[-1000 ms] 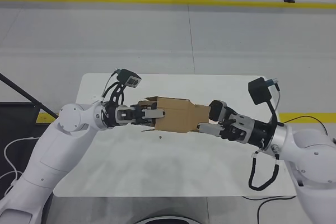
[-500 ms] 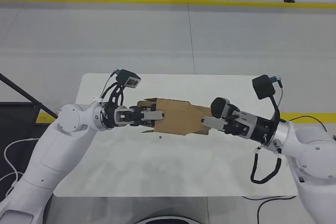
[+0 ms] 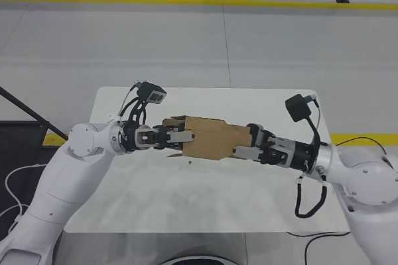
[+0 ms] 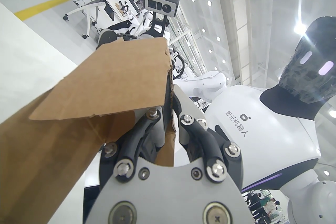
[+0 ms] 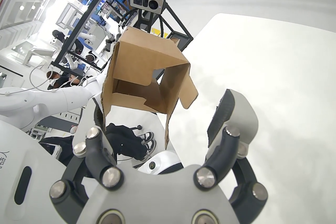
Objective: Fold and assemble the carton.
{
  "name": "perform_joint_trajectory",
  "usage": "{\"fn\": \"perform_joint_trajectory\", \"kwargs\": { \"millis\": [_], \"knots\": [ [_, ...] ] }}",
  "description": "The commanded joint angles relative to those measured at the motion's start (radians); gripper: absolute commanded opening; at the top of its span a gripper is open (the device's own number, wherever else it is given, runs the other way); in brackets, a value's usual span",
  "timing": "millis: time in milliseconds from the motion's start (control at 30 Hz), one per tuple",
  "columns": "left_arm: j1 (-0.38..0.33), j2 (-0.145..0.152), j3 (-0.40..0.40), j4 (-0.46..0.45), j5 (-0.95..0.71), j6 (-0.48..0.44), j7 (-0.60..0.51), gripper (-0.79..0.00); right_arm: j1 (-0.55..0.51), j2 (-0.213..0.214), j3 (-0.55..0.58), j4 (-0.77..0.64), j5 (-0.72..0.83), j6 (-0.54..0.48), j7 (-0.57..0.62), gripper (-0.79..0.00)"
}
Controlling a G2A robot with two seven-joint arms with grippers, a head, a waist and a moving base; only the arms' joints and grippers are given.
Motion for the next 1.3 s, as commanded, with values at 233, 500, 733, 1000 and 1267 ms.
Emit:
{"fn": "perform_joint_trajectory", "kwargs": {
  "millis": [233, 500, 733, 1000, 1267],
  "knots": [
    [0.004, -0.007, -0.008, 0.002, 0.004, 0.002, -0.003, -0.785, 0.014, 0.0, -0.013, 0.017, 0.02, -0.018, 0.001, -0.332],
    [0.008, -0.013, -0.015, 0.002, 0.008, 0.003, -0.009, -0.785, 0.004, 0.002, -0.001, 0.008, 0.023, -0.017, -0.008, -0.449],
    [0.012, -0.017, -0.022, 0.002, 0.009, 0.005, -0.016, -0.785, -0.009, 0.005, 0.008, 0.0, 0.025, -0.017, -0.01, -0.459],
    [0.019, -0.022, -0.035, 0.001, 0.003, -0.006, -0.021, -0.785, 0.013, 0.004, -0.011, 0.026, 0.036, -0.018, -0.006, -0.459],
    [0.025, -0.026, -0.044, -0.003, -0.002, -0.01, -0.031, -0.785, 0.008, 0.005, -0.013, 0.037, 0.04, -0.026, -0.007, -0.443]
  ]
}}
